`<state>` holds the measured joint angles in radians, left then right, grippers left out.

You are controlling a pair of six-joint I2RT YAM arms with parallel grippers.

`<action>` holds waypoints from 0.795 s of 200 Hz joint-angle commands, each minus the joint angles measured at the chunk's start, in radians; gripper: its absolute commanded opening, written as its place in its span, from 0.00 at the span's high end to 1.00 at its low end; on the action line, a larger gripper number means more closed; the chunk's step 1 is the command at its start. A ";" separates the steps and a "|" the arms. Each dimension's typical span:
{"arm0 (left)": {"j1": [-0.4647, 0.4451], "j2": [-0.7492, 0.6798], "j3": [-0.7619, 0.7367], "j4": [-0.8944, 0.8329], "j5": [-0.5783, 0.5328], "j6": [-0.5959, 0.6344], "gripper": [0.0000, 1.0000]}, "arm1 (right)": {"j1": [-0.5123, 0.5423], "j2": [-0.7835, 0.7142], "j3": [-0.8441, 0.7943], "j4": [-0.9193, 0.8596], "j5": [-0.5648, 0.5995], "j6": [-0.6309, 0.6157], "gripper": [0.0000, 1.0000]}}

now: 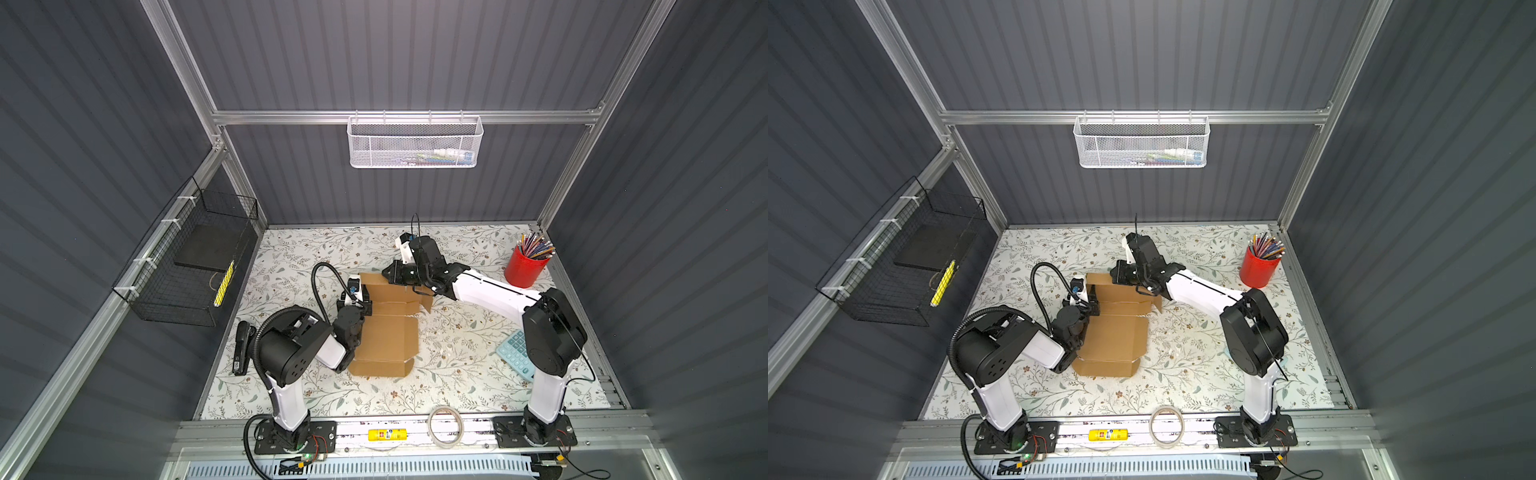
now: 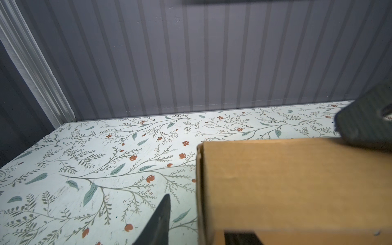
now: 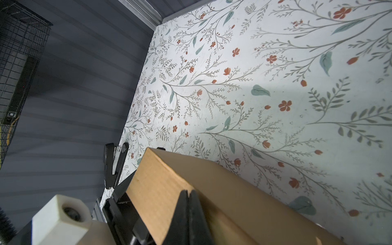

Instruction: Fold the paper box

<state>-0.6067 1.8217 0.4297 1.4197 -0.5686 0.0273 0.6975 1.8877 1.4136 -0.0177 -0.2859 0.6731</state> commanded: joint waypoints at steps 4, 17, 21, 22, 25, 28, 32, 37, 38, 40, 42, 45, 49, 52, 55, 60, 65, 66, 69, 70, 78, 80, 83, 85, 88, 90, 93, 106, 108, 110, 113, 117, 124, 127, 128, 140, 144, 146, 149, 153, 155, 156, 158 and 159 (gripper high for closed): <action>0.007 -0.023 0.027 -0.016 -0.035 0.040 0.66 | 0.002 0.026 -0.001 -0.031 -0.012 0.000 0.96; 0.007 -0.025 0.030 -0.021 -0.040 0.045 0.69 | 0.002 0.024 -0.006 -0.025 -0.009 0.000 0.96; 0.007 -0.026 0.031 -0.021 -0.040 0.045 0.70 | 0.002 0.024 -0.008 -0.024 -0.008 0.000 0.96; 0.007 -0.027 0.031 -0.023 -0.041 0.045 0.70 | 0.002 0.024 -0.009 -0.023 -0.008 0.000 0.96; 0.007 -0.029 0.030 -0.025 -0.043 0.046 0.71 | 0.002 0.024 -0.011 -0.020 -0.007 0.000 0.96; 0.007 -0.030 0.030 -0.026 -0.043 0.047 0.71 | 0.002 0.024 -0.014 -0.019 -0.007 0.000 0.96; 0.007 -0.031 0.030 -0.030 -0.045 0.047 0.72 | 0.002 0.024 -0.014 -0.017 -0.007 0.001 0.95; 0.007 -0.035 0.029 -0.034 -0.045 0.046 0.74 | 0.002 0.025 -0.016 -0.016 -0.008 0.002 0.95; 0.007 -0.035 0.029 -0.035 -0.045 0.047 0.74 | 0.002 0.025 -0.016 -0.017 -0.009 0.002 0.95; 0.007 -0.036 0.028 -0.037 -0.045 0.047 0.75 | 0.002 0.025 -0.016 -0.016 -0.010 0.003 0.94; 0.007 -0.037 0.027 -0.039 -0.045 0.047 0.76 | 0.002 0.026 -0.016 -0.015 -0.009 0.003 0.94; 0.007 -0.039 0.027 -0.040 -0.045 0.046 0.77 | 0.002 0.027 -0.016 -0.015 -0.009 0.003 0.94; 0.008 -0.041 0.026 -0.045 -0.045 0.046 0.78 | 0.002 0.027 -0.016 -0.016 -0.009 0.003 0.93; 0.007 -0.043 0.026 -0.046 -0.045 0.046 0.79 | 0.002 0.028 -0.015 -0.017 -0.010 0.003 0.93; 0.007 -0.043 0.025 -0.047 -0.046 0.046 0.81 | 0.002 0.029 -0.013 -0.016 -0.010 0.003 0.92; 0.007 -0.044 0.024 -0.049 -0.048 0.047 0.82 | 0.002 0.030 -0.010 -0.019 -0.010 0.003 0.91; 0.007 -0.045 0.023 -0.051 -0.049 0.047 0.84 | 0.002 0.030 -0.009 -0.021 -0.010 0.003 0.90; 0.007 -0.045 0.023 -0.051 -0.050 0.047 0.84 | 0.002 0.031 -0.008 -0.021 -0.010 0.003 0.90; 0.007 -0.046 0.023 -0.052 -0.050 0.047 0.85 | 0.002 0.030 -0.005 -0.021 -0.010 0.003 0.89; 0.007 -0.046 0.024 -0.053 -0.051 0.046 0.85 | 0.002 0.030 -0.005 -0.022 -0.009 0.002 0.88; 0.007 -0.050 0.027 -0.070 -0.051 0.048 0.87 | 0.002 0.029 -0.003 -0.021 -0.008 0.002 0.86; 0.007 -0.051 0.028 -0.075 -0.051 0.048 0.88 | 0.002 0.028 -0.004 -0.021 -0.007 0.002 0.85; 0.007 -0.055 0.030 -0.086 -0.051 0.049 0.89 | 0.002 0.026 -0.004 -0.020 -0.006 0.002 0.84; 0.007 -0.058 0.031 -0.095 -0.052 0.049 0.89 | 0.002 0.026 -0.003 -0.019 -0.004 0.002 0.83; 0.007 -0.062 0.034 -0.107 -0.053 0.048 0.91 | 0.002 0.024 -0.004 -0.020 -0.004 0.002 0.81; 0.007 -0.064 0.036 -0.116 -0.053 0.048 0.91 | 0.002 0.023 -0.004 -0.021 -0.003 0.002 0.79; 0.007 -0.070 0.038 -0.128 -0.055 0.048 0.92 | 0.002 0.020 -0.004 -0.019 -0.002 0.002 0.77; 0.007 -0.085 0.044 -0.165 -0.064 0.045 0.97 | 0.001 0.011 -0.001 -0.024 0.005 -0.003 0.66; 0.007 -0.086 0.044 -0.167 -0.066 0.046 0.97 | 0.000 0.009 0.001 -0.028 0.006 -0.005 0.64; 0.007 -0.087 0.044 -0.168 -0.067 0.046 0.98 | 0.000 0.009 0.001 -0.029 0.006 -0.005 0.63; 0.007 -0.088 0.044 -0.167 -0.069 0.048 0.98 | 0.000 0.007 0.003 -0.032 0.008 -0.008 0.62; 0.007 -0.089 0.042 -0.167 -0.071 0.048 0.99 | -0.001 0.004 0.006 -0.039 0.010 -0.010 0.60; 0.007 -0.090 0.037 -0.162 -0.074 0.049 1.00 | -0.001 0.001 0.015 -0.047 0.014 -0.017 0.56; 0.007 -0.090 0.036 -0.162 -0.077 0.049 1.00 | -0.002 -0.001 0.018 -0.054 0.015 -0.020 0.54; 0.007 -0.091 0.035 -0.162 -0.078 0.048 1.00 | -0.001 -0.003 0.019 -0.055 0.016 -0.021 0.54; 0.007 -0.089 0.031 -0.157 -0.086 0.050 1.00 | -0.002 -0.016 0.027 -0.068 0.028 -0.028 0.47; 0.007 -0.087 0.029 -0.155 -0.088 0.049 1.00 | -0.003 -0.021 0.028 -0.069 0.033 -0.031 0.44; 0.007 -0.087 0.028 -0.156 -0.088 0.048 1.00 | -0.003 -0.025 0.027 -0.069 0.035 -0.033 0.44; 0.007 -0.087 0.027 -0.156 -0.088 0.049 1.00 | -0.003 -0.029 0.028 -0.070 0.036 -0.034 0.42; 0.007 -0.086 0.026 -0.155 -0.088 0.048 1.00 | -0.003 -0.035 0.028 -0.074 0.043 -0.038 0.41; 0.007 -0.085 0.027 -0.157 -0.088 0.048 1.00 | -0.004 -0.039 0.028 -0.076 0.044 -0.040 0.40; 0.007 -0.085 0.027 -0.157 -0.088 0.048 1.00 | -0.004 -0.040 0.029 -0.077 0.045 -0.042 0.40; 0.007 -0.084 0.027 -0.157 -0.088 0.048 1.00 | -0.004 -0.044 0.030 -0.082 0.046 -0.044 0.39; 0.007 -0.085 0.027 -0.156 -0.089 0.048 1.00 | -0.004 -0.046 0.031 -0.083 0.048 -0.046 0.39</action>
<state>-0.6071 1.7557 0.4557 1.2778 -0.6041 0.0559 0.6983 1.8824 1.4326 -0.0010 -0.2794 0.6563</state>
